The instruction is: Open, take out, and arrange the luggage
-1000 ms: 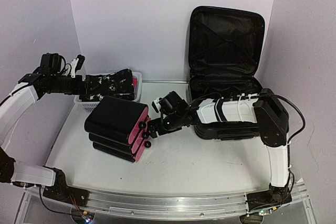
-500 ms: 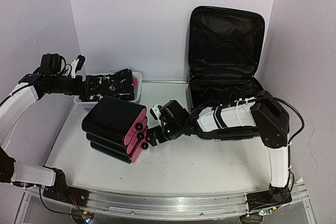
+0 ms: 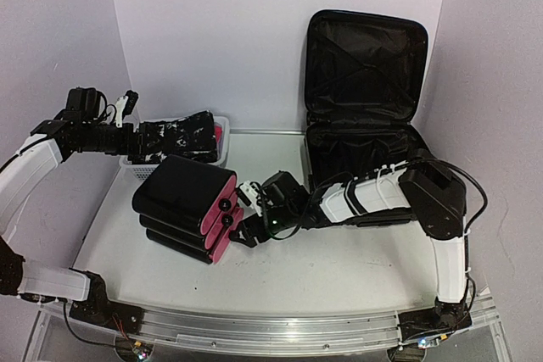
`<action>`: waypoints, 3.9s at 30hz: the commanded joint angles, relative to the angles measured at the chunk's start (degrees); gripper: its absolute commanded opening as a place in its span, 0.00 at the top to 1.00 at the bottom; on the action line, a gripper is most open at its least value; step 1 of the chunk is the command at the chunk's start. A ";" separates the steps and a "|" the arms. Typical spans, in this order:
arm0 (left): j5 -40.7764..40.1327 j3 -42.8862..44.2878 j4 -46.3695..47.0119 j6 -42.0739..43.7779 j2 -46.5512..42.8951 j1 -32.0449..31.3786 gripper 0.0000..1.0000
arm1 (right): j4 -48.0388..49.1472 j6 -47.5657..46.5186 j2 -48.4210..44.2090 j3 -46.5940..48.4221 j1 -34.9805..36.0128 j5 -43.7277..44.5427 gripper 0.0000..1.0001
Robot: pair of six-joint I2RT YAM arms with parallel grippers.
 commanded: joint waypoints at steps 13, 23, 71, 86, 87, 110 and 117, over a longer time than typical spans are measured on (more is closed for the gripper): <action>0.59 0.01 0.95 -0.45 -0.11 0.04 0.00 | 11.68 5.21 6.45 5.20 0.32 -8.24 0.52; 0.52 0.04 0.97 -0.45 0.07 0.06 0.01 | 13.32 5.41 3.57 1.07 0.31 -6.97 0.79; -24.55 -5.43 19.02 -7.35 3.82 0.07 0.00 | -34.76 -13.49 -30.50 -3.11 -20.80 24.85 0.02; -30.47 6.49 2.24 -21.72 10.46 0.01 0.00 | -65.93 3.49 -10.08 23.17 -38.50 16.52 0.02; -30.48 6.85 2.20 -21.87 10.89 -0.02 0.01 | -66.54 3.09 -8.22 24.62 -38.91 15.79 0.02; -28.99 12.40 0.28 -22.69 18.24 -0.03 0.01 | -71.76 2.74 9.83 37.19 -43.39 16.74 0.10; -29.03 13.05 -0.04 -22.74 18.39 -0.03 0.02 | -71.84 1.70 12.18 39.07 -43.94 17.13 0.11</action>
